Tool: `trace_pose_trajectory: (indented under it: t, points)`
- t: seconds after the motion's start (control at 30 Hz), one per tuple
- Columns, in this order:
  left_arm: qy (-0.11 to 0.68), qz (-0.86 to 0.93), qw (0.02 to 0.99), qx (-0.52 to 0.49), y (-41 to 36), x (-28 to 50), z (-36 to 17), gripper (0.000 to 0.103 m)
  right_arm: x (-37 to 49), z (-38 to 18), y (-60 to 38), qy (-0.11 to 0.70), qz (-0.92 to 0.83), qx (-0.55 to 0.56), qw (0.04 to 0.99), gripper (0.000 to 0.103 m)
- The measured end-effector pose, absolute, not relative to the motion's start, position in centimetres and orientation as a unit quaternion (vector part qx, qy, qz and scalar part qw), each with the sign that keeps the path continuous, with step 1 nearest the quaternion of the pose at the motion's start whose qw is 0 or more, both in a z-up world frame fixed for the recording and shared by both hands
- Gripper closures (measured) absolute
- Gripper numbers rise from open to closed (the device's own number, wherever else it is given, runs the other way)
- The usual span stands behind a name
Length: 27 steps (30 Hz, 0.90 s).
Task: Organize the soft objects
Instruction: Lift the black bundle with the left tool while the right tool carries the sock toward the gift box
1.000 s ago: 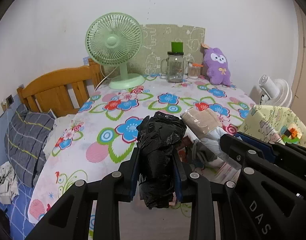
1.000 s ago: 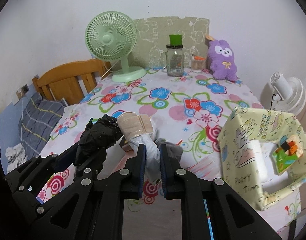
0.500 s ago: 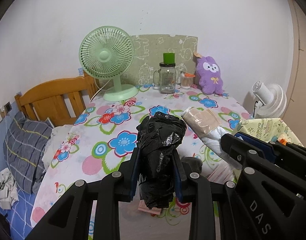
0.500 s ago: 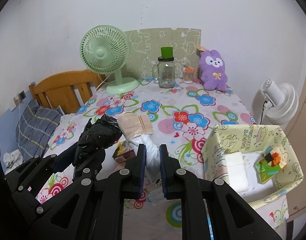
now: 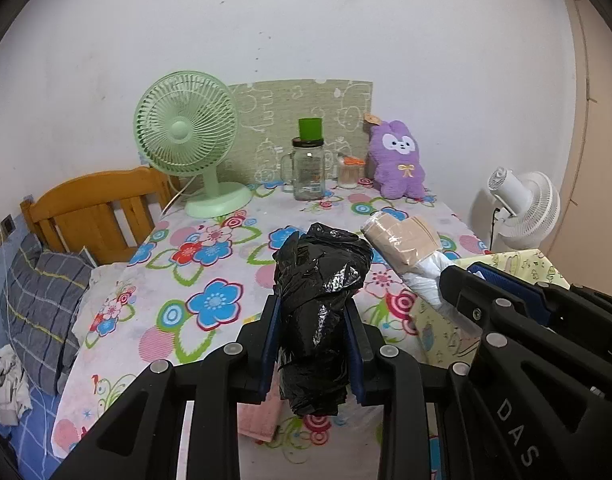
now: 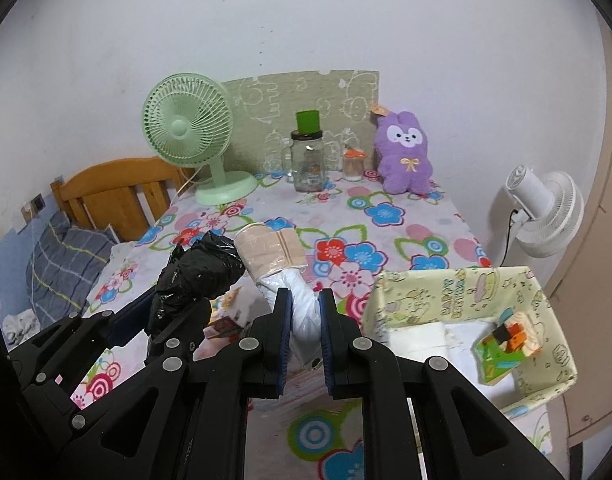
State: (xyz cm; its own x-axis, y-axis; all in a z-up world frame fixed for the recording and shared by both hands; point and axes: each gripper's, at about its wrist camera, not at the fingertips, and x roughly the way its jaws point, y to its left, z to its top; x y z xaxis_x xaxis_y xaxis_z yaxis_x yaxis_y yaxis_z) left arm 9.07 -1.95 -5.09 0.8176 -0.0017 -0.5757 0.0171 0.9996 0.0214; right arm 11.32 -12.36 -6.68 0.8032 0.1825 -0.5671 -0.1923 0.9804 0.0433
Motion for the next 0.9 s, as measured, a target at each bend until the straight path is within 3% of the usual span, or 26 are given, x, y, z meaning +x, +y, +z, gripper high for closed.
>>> trace_pose_trajectory:
  t: [0.9]
  points:
    - [0.294,-0.070,0.952,0.044,-10.3,10.3,-4.3,0.074,11.5,-6.0,-20.9,0.291,0.045,0.017,0.956,0.087]
